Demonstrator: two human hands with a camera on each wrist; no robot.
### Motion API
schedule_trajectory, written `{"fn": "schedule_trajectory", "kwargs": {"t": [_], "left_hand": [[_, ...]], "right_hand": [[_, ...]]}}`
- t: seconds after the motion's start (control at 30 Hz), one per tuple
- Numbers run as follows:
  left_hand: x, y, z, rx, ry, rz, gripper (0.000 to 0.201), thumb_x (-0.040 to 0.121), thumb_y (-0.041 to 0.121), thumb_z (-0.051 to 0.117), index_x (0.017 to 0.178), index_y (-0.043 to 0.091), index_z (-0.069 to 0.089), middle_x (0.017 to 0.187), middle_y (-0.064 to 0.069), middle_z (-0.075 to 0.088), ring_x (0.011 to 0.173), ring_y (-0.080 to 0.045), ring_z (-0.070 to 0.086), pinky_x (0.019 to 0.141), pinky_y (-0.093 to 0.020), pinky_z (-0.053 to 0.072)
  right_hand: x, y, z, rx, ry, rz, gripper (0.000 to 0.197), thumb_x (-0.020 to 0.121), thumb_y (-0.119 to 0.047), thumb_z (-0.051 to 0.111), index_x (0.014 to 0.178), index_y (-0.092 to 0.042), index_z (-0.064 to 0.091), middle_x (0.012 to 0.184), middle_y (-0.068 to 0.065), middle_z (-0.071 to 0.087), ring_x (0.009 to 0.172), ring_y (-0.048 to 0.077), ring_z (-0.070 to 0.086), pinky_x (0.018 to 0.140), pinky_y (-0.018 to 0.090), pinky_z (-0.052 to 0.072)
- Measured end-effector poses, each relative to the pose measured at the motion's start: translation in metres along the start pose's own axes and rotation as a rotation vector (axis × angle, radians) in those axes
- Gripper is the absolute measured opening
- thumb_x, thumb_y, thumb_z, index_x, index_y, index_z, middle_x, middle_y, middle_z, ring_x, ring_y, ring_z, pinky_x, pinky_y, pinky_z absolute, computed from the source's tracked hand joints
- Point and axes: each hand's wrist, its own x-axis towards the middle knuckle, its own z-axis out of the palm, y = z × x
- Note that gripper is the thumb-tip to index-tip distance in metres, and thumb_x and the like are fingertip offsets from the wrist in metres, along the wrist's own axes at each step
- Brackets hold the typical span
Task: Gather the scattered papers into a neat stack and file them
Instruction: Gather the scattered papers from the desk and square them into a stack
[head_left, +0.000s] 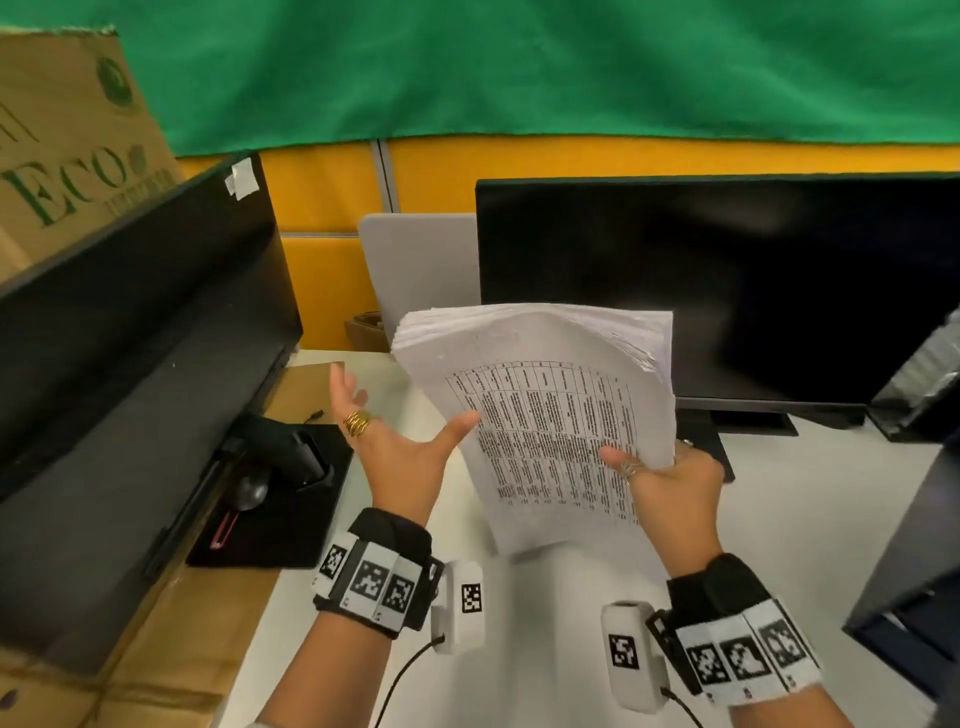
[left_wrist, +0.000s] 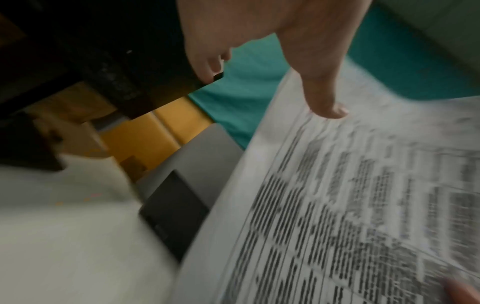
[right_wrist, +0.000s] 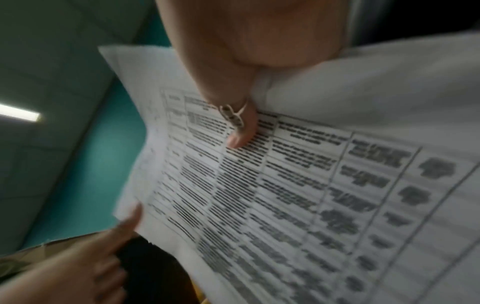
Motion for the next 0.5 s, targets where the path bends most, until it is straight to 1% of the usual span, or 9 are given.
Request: {"fn": "schedule_trajectory", "kwargs": {"t": [0.07,0.13,0.17,0.2,0.27,0.33,0.4,0.43,0.5], "left_hand": [[0.0,0.016,-0.003,0.112,-0.013,0.293,0.124,0.045,0.056,0.083,0.14,0.041,0.005,0.152,-0.004,0.013,0.14,-0.022,0.022,0.111,-0.052,0.03],[0.0,0.037,-0.002,0.237,-0.103,0.556,0.119,0.052,0.053,0.082,0.142,0.026,0.008,0.152,-0.005,0.011,0.143,-0.023,0.016,0.114,-0.049,0.027],[0.001,0.05,-0.001,0.283,-0.14,0.636,0.112,0.056,0.049,0.08,0.141,0.022,0.012,0.15,-0.003,0.013,0.143,-0.021,0.015,0.116,-0.043,0.024],[0.004,0.059,-0.001,0.309,-0.193,0.652,0.102,0.061,0.045,0.077,0.141,0.021,0.017,0.148,0.0,0.018,0.142,-0.017,0.017,0.117,-0.036,0.022],[0.015,0.066,-0.007,0.282,-0.4,0.517,0.079,0.068,0.034,0.072,0.136,0.021,0.035,0.138,0.003,0.041,0.132,-0.01,0.035,0.113,-0.026,0.03],[0.018,0.059,-0.017,0.241,-0.612,0.351,0.046,0.074,0.017,0.073,0.116,0.02,0.058,0.108,0.006,0.063,0.103,0.001,0.058,0.093,-0.022,0.05],[0.015,0.052,-0.024,0.275,-0.62,0.366,0.016,0.075,0.004,0.071,0.091,0.008,0.069,0.079,0.01,0.065,0.075,0.004,0.063,0.069,-0.02,0.054],[0.013,0.049,-0.027,0.292,-0.6,0.369,0.009,0.076,-0.001,0.069,0.085,0.0,0.069,0.073,0.01,0.061,0.068,0.003,0.061,0.063,-0.017,0.051],[0.011,0.046,-0.034,0.296,-0.569,0.272,0.013,0.076,-0.007,0.066,0.089,-0.006,0.067,0.076,0.006,0.059,0.062,0.002,0.056,0.059,-0.006,0.046]], "right_hand": [[0.006,-0.007,-0.004,-0.336,0.074,-0.206,0.006,0.071,-0.008,0.076,0.073,-0.007,0.07,0.07,0.014,0.069,0.066,0.033,0.063,0.058,0.037,0.051],[0.009,-0.014,-0.003,-0.719,0.126,-0.419,0.008,0.069,-0.004,0.073,0.065,-0.008,0.068,0.058,0.014,0.064,0.053,0.035,0.06,0.044,0.025,0.035],[0.008,-0.02,-0.001,-0.823,0.129,-0.496,0.008,0.067,-0.002,0.07,0.063,-0.009,0.067,0.054,0.012,0.062,0.048,0.033,0.058,0.043,0.018,0.026],[0.004,-0.027,0.002,-0.887,0.12,-0.559,0.008,0.066,-0.003,0.068,0.062,-0.009,0.067,0.052,0.011,0.061,0.045,0.03,0.058,0.044,0.012,0.02],[0.001,-0.035,0.007,-0.948,0.064,-0.624,0.008,0.064,-0.005,0.073,0.062,-0.011,0.069,0.052,0.009,0.062,0.045,0.026,0.058,0.043,0.012,0.025],[-0.003,-0.037,0.01,-0.989,-0.029,-0.599,0.012,0.061,-0.008,0.08,0.063,-0.014,0.069,0.055,0.007,0.063,0.049,0.024,0.059,0.041,0.018,0.035],[-0.005,-0.035,0.014,-1.025,-0.098,-0.558,0.015,0.057,-0.012,0.082,0.062,-0.017,0.069,0.057,0.005,0.063,0.051,0.023,0.059,0.041,0.021,0.039],[-0.006,-0.035,0.017,-1.023,-0.125,-0.551,0.015,0.058,-0.013,0.082,0.064,-0.018,0.069,0.057,0.004,0.063,0.052,0.022,0.06,0.041,0.022,0.042],[-0.006,-0.037,0.014,-0.99,-0.196,-0.503,0.011,0.066,-0.024,0.078,0.071,-0.023,0.069,0.062,0.003,0.065,0.057,0.023,0.062,0.047,0.028,0.048]]}}
